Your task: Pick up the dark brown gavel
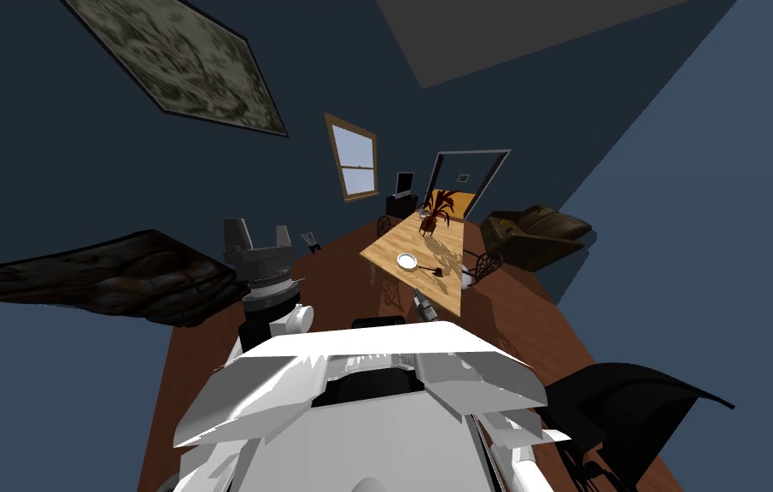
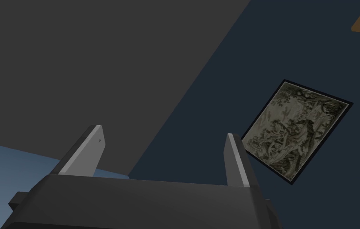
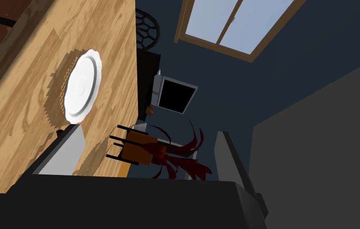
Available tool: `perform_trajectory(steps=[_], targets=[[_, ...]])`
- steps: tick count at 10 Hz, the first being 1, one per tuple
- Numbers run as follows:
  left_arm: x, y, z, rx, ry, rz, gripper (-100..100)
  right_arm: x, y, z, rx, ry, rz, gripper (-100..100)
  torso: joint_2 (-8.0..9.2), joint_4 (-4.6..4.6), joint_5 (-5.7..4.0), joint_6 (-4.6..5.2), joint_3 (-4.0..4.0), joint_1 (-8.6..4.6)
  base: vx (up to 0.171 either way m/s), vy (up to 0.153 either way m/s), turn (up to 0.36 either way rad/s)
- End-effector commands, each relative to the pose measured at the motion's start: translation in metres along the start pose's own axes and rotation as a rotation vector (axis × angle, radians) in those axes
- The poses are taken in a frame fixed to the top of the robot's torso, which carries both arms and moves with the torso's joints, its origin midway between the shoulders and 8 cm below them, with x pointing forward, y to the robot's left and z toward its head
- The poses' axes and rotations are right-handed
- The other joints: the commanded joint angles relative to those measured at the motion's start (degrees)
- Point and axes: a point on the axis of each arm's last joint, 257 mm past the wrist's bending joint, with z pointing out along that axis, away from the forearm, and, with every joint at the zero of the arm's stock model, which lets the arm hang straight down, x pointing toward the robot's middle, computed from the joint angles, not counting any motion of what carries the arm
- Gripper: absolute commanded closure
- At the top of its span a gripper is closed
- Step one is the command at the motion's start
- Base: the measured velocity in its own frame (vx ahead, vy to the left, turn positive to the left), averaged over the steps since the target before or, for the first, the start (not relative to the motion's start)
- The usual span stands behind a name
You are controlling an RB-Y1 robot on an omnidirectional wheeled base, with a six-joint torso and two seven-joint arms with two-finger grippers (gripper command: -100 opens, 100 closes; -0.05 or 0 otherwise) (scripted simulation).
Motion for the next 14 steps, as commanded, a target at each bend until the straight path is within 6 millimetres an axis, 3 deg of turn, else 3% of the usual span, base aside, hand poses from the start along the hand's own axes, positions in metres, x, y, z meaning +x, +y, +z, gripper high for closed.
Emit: perform_trajectory(steps=[1, 3, 5, 6, 14], targets=[[0.000, 0.000, 0.000, 0.000, 0.000, 0.000, 0, 0.000, 0.000, 0.000, 0.000, 0.000, 0.000, -100, 0.00, 0.00, 0.00, 0.00, 0.00, 0.00, -0.015, -0.005, -0.046], [0.000, 0.000, 0.000, 0.000, 0.000, 0.000, 0, 0.028, -0.044, -0.020, 0.111, 0.052, -0.031, -100, 0.01, 0.00, -0.01, 0.00, 0.01, -0.01, 0.019, 0.005, 0.062], [0.000, 0.000, 0.000, 0.000, 0.000, 0.000, 0, 0.028, -0.044, -0.020, 0.111, 0.052, -0.031, -100, -0.05, -0.01, 0.00, 0.00, -0.03, 0.02, 0.008, 0.003, 0.027], [0.000, 0.000, 0.000, 0.000, 0.000, 0.000, 0, 0.038, -0.059, -0.028, 0.149, 0.073, -0.045, -100, 0.00, 0.00, 0.00, 0.00, 0.00, 0.00, 0.008, 0.003, 0.025], [0.000, 0.000, 0.000, 0.000, 0.000, 0.000, 0, 0.038, -0.059, -0.028, 0.149, 0.073, -0.045, -100, -0.02, 0.00, 0.00, 0.00, -0.01, 0.01, 0.001, 0.000, 0.003]])
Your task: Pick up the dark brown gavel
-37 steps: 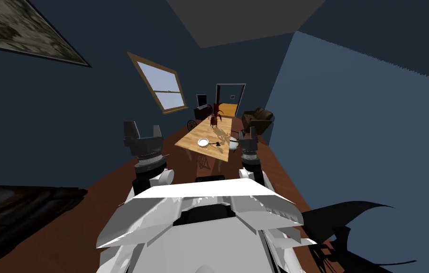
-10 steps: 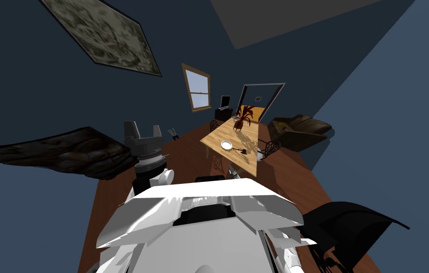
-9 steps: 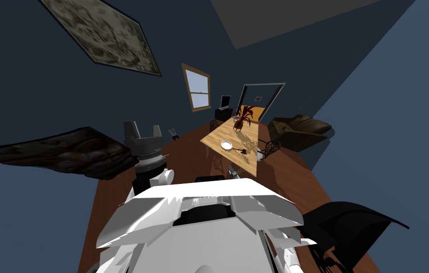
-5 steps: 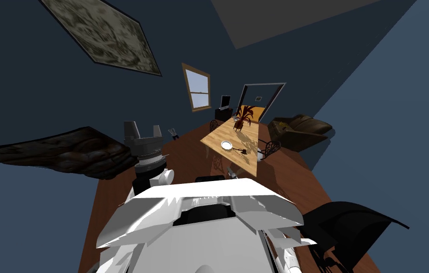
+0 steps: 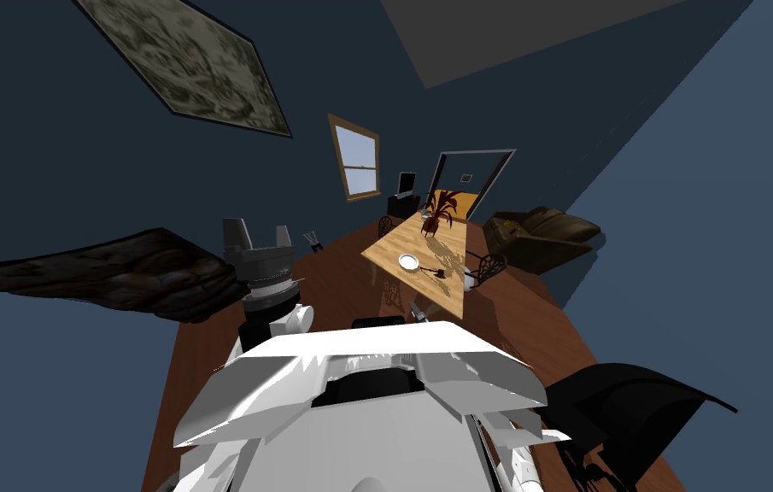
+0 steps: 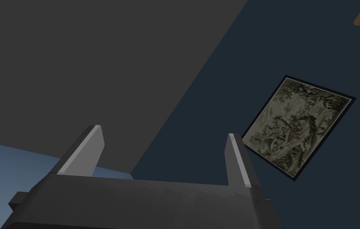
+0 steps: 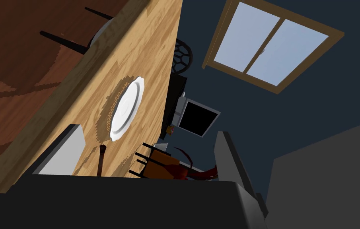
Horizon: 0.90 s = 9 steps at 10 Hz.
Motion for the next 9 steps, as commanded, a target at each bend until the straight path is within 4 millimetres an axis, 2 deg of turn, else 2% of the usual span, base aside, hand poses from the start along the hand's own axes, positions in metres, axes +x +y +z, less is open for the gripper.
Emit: perform_trajectory(steps=[1, 2, 3, 9], targets=[[0.000, 0.000, 0.000, 0.000, 0.000, 0.000, 0, 0.000, 0.000, 0.000, 0.000, 0.000, 0.000, -100, 0.00, 0.00, 0.00, 0.00, 0.00, 0.00, -0.008, -0.003, -0.025], [0.000, 0.000, 0.000, 0.000, 0.000, 0.000, 0, 0.010, -0.023, -0.013, 0.052, 0.033, -0.015, -100, 0.02, 0.01, 0.00, 0.00, 0.01, -0.01, 0.023, 0.006, 0.079], [0.000, 0.000, 0.000, 0.000, 0.000, 0.000, 0, 0.014, -0.035, -0.020, 0.078, 0.050, -0.023, -100, -0.04, -0.01, 0.00, -0.01, -0.02, 0.00, 0.042, 0.014, 0.138], [0.000, 0.000, 0.000, 0.000, 0.000, 0.000, 0, 0.014, -0.035, -0.020, 0.078, 0.050, -0.023, -100, 0.00, 0.00, 0.00, 0.00, 0.00, 0.00, 0.000, 0.000, -0.001]])
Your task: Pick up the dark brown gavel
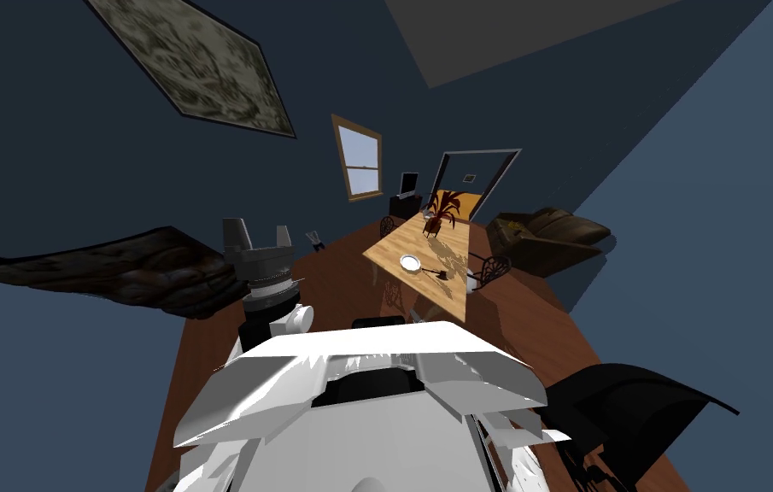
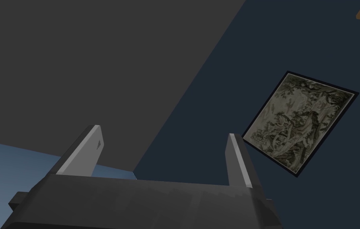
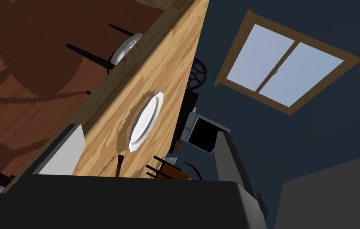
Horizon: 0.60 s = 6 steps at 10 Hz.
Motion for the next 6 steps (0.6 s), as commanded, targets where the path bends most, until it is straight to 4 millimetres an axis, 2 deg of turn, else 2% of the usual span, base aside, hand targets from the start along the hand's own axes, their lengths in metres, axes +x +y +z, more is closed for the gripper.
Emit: perform_trajectory(steps=[1, 3, 4, 6], targets=[[0.000, 0.000, 0.000, 0.000, 0.000, 0.000, 0, 0.000, 0.000, 0.000, 0.000, 0.000, 0.000, -100, 0.00, 0.00, 0.00, 0.00, 0.00, 0.00, 0.004, 0.002, 0.013], [0.000, 0.000, 0.000, 0.000, 0.000, 0.000, 0, 0.000, 0.000, 0.000, 0.000, 0.000, 0.000, -100, 0.02, 0.00, 0.00, 0.01, 0.01, -0.01, -0.008, -0.003, -0.027], [0.000, 0.000, 0.000, 0.000, 0.000, 0.000, 0, 0.015, -0.014, -0.012, 0.039, 0.017, 0.024, -100, 0.04, 0.01, 0.00, 0.01, 0.02, -0.01, 0.030, 0.009, 0.100], [0.000, 0.000, 0.000, 0.000, 0.000, 0.000, 0, 0.022, -0.022, -0.019, 0.060, 0.027, 0.034, -100, -0.08, -0.02, 0.01, 0.00, -0.05, 0.04, 0.026, 0.008, 0.084]])
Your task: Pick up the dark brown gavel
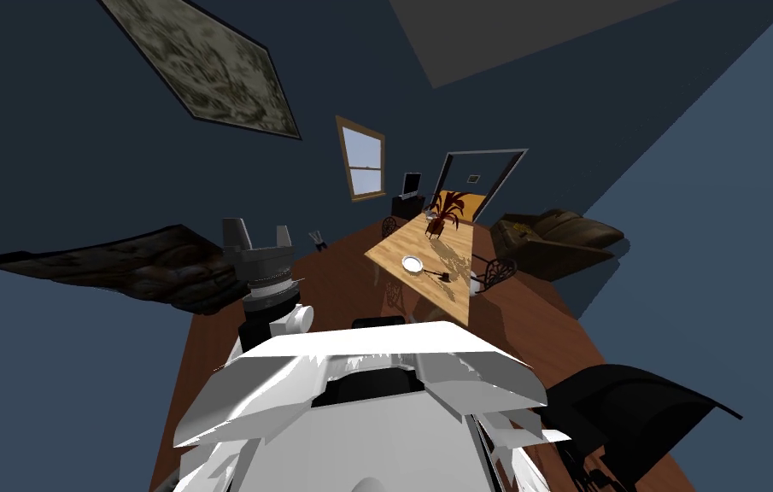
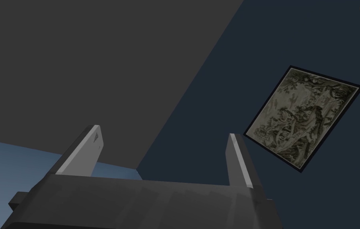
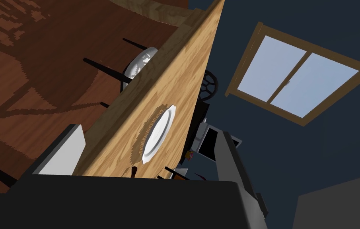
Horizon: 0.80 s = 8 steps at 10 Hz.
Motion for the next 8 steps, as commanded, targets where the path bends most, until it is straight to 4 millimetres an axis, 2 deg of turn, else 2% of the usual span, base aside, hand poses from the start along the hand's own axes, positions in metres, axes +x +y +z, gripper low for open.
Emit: perform_trajectory(steps=[1, 8], targets=[[0.0000, 0.0000, 0.0000, 0.000, 0.000, 0.000, 0, 0.0018, -0.0033, -0.0027, 0.005, 0.002, 0.002, -100, 0.00, 0.00, 0.00, 0.00, 0.00, 0.00, 0.008, 0.003, 0.027], [0.0000, 0.0000, 0.0000, 0.000, 0.000, 0.000, 0, 0.0018, -0.0033, -0.0027, 0.005, 0.002, 0.002, -100, 0.05, 0.01, 0.00, 0.00, 0.03, -0.02, 0.000, 0.000, 0.000]])
